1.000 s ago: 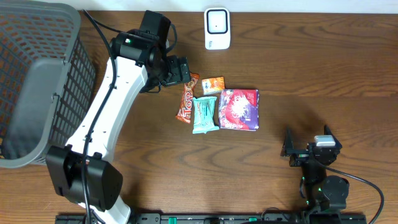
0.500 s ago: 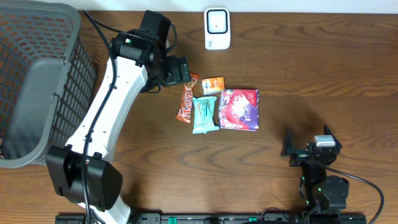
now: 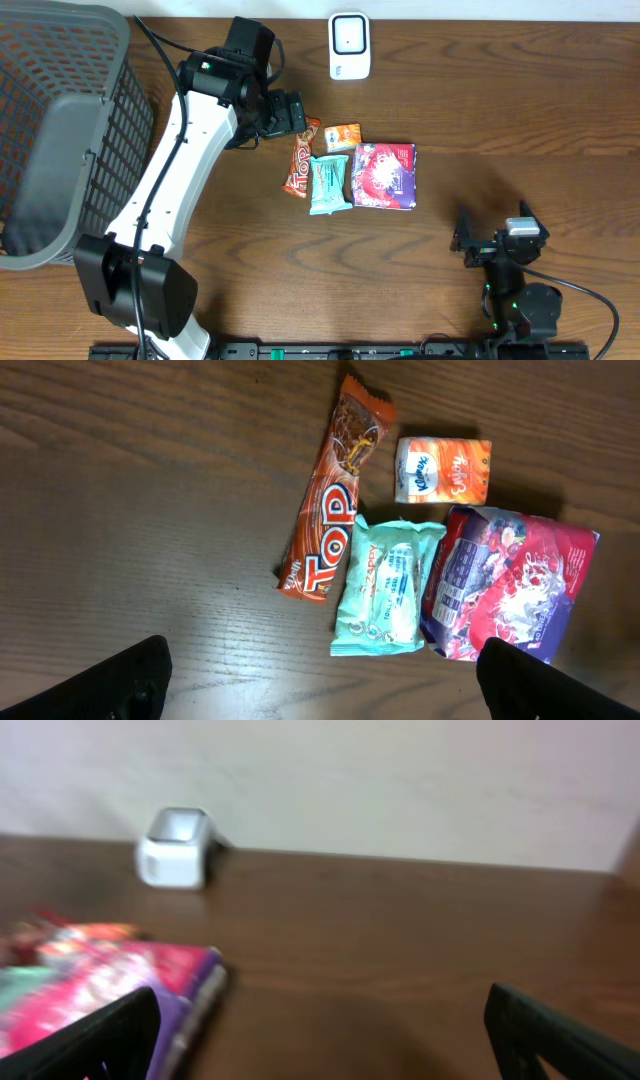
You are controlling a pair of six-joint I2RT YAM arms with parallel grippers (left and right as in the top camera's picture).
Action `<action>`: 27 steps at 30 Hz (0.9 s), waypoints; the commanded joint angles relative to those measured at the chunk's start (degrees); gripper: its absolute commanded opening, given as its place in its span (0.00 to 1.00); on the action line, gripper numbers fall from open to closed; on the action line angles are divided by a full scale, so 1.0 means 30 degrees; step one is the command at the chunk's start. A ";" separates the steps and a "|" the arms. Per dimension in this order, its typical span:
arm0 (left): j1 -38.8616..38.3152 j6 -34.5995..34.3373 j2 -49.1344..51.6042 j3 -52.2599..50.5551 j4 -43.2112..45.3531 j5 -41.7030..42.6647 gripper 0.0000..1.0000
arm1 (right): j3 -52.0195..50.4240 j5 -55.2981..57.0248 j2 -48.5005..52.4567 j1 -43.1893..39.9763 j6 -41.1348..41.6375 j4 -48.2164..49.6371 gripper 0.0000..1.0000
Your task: Scan the item barcode
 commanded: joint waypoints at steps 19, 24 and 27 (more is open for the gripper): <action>0.0029 0.0321 0.0146 -0.0306 -0.0051 -0.0248 0.98 | 0.2630 -0.9253 0.1253 -0.0160 1.1825 0.3840 0.99; 0.0029 0.0321 0.0146 -0.0306 -0.0051 -0.0248 0.98 | 0.7461 -0.8867 0.6492 -0.0160 0.7417 -0.3075 0.99; 0.0029 0.0321 0.0146 -0.0306 -0.0051 -0.0248 0.98 | 1.0564 -0.8794 1.0965 -0.0160 0.5821 -0.6091 0.99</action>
